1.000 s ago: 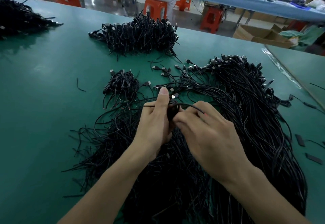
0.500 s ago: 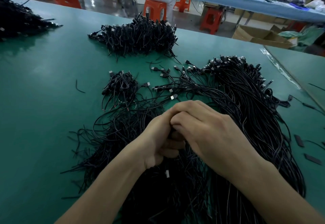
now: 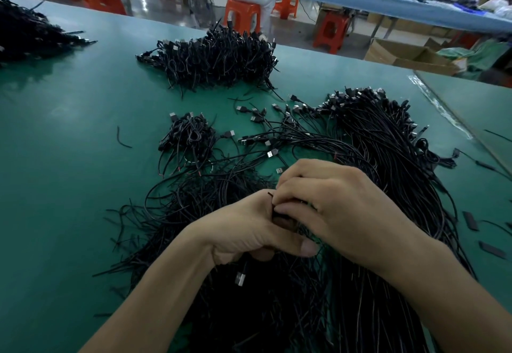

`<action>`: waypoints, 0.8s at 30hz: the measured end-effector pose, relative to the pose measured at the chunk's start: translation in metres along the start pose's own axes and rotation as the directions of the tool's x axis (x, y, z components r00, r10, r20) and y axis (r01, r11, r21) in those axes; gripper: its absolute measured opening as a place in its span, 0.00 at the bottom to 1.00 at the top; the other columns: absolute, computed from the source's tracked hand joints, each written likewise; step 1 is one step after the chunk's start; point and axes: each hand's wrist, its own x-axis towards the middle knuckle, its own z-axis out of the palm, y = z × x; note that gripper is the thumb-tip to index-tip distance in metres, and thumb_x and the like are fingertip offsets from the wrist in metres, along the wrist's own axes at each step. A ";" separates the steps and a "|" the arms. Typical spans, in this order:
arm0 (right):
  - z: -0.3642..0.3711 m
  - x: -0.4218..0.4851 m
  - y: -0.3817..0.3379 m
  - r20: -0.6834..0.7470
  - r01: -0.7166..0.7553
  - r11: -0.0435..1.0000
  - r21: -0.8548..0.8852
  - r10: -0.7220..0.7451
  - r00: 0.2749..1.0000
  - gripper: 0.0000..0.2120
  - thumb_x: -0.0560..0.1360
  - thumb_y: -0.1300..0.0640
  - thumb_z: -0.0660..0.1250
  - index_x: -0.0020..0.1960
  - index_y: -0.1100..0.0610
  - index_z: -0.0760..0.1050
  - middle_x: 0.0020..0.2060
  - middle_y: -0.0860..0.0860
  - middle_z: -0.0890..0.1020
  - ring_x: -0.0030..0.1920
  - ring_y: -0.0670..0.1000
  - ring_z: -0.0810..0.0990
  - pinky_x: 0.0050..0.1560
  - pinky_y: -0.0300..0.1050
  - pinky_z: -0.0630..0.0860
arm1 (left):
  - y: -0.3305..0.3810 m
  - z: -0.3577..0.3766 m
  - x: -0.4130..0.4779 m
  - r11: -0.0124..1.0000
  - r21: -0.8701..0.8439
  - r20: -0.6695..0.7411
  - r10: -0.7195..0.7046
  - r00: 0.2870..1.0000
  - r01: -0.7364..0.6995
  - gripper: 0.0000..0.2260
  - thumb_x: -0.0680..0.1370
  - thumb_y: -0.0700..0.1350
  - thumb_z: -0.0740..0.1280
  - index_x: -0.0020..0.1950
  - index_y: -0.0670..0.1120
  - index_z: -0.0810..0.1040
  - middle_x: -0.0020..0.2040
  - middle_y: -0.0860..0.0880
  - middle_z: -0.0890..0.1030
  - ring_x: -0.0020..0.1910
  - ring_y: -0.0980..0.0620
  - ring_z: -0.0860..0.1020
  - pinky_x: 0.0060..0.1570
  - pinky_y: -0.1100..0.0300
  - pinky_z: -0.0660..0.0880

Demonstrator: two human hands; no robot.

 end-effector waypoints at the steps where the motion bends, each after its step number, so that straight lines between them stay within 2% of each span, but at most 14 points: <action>1: 0.000 0.000 -0.001 0.013 0.011 1.000 -0.009 -0.010 1.000 0.03 0.77 0.56 0.69 0.49 0.51 0.82 0.48 0.44 0.79 0.48 0.48 0.79 0.46 0.53 0.78 | -0.001 0.001 0.001 0.999 0.027 -0.016 -0.018 1.000 0.019 0.13 0.71 0.37 0.76 0.34 0.49 0.74 0.30 0.51 0.65 0.27 0.57 0.64 0.24 0.66 0.61; 3: 0.000 -0.001 -0.003 0.033 0.016 0.999 -0.029 -0.015 0.999 0.06 0.76 0.55 0.70 0.53 0.50 0.79 0.49 0.44 0.79 0.50 0.48 0.78 0.47 0.52 0.78 | -0.002 0.002 0.002 0.998 0.046 -0.028 -0.033 0.999 0.034 0.15 0.74 0.36 0.73 0.33 0.50 0.74 0.29 0.53 0.67 0.27 0.58 0.64 0.24 0.66 0.61; 6: 0.001 -0.002 -0.004 0.035 0.018 0.998 -0.065 -0.015 0.999 0.14 0.75 0.55 0.71 0.60 0.49 0.77 0.50 0.44 0.80 0.52 0.46 0.76 0.51 0.44 0.76 | -0.003 0.003 0.003 0.999 0.029 -0.016 -0.021 1.000 0.021 0.17 0.76 0.34 0.69 0.33 0.52 0.74 0.28 0.54 0.67 0.25 0.58 0.62 0.24 0.66 0.60; 8: 0.002 -0.001 -0.005 0.049 0.042 0.993 -0.112 -0.037 0.998 0.11 0.75 0.55 0.70 0.57 0.51 0.78 0.48 0.45 0.80 0.51 0.47 0.75 0.52 0.42 0.75 | -0.003 0.002 0.003 1.000 0.017 -0.008 -0.026 1.000 0.026 0.18 0.77 0.34 0.68 0.31 0.54 0.76 0.27 0.55 0.67 0.24 0.59 0.63 0.23 0.66 0.60; 10: 0.001 -0.001 -0.006 0.072 0.053 0.988 -0.148 -0.043 0.997 0.06 0.75 0.55 0.68 0.52 0.51 0.79 0.45 0.46 0.79 0.49 0.48 0.75 0.50 0.44 0.76 | -0.005 0.002 0.004 0.999 0.029 -0.030 -0.033 0.999 0.034 0.19 0.77 0.34 0.68 0.32 0.55 0.78 0.27 0.55 0.68 0.25 0.59 0.64 0.23 0.66 0.61; 13: -0.001 0.000 -0.008 0.105 0.041 0.988 -0.150 -0.025 0.994 0.01 0.75 0.55 0.68 0.46 0.51 0.77 0.42 0.45 0.78 0.46 0.48 0.74 0.47 0.46 0.76 | -0.009 0.002 0.007 0.999 0.044 -0.089 -0.020 0.996 0.024 0.06 0.77 0.32 0.68 0.44 0.42 0.76 0.28 0.54 0.70 0.26 0.59 0.67 0.22 0.66 0.63; 15: -0.001 0.001 -0.009 0.131 0.040 0.988 -0.150 -0.020 0.991 0.03 0.76 0.57 0.69 0.45 0.51 0.75 0.42 0.45 0.77 0.47 0.49 0.73 0.47 0.46 0.76 | -0.010 0.003 0.008 0.998 0.051 -0.108 -0.019 0.994 0.024 0.04 0.76 0.32 0.68 0.45 0.39 0.75 0.28 0.54 0.70 0.25 0.60 0.67 0.22 0.67 0.63; 20: -0.001 0.002 -0.014 0.127 0.054 0.983 -0.177 -0.032 0.991 0.09 0.75 0.61 0.68 0.43 0.52 0.69 0.39 0.46 0.75 0.44 0.50 0.72 0.43 0.48 0.75 | -0.010 0.004 0.008 0.997 0.081 -0.148 0.014 0.989 -0.002 0.06 0.76 0.32 0.68 0.42 0.40 0.73 0.32 0.49 0.69 0.27 0.58 0.66 0.23 0.65 0.63; 24: 0.002 0.003 -0.016 0.078 0.039 0.977 -0.212 -0.022 0.997 0.17 0.73 0.65 0.70 0.44 0.50 0.62 0.36 0.46 0.72 0.40 0.50 0.70 0.39 0.42 0.70 | -0.009 0.002 0.008 0.999 0.011 -0.147 0.043 0.988 -0.042 0.05 0.77 0.31 0.67 0.45 0.36 0.72 0.32 0.48 0.68 0.28 0.57 0.64 0.24 0.65 0.62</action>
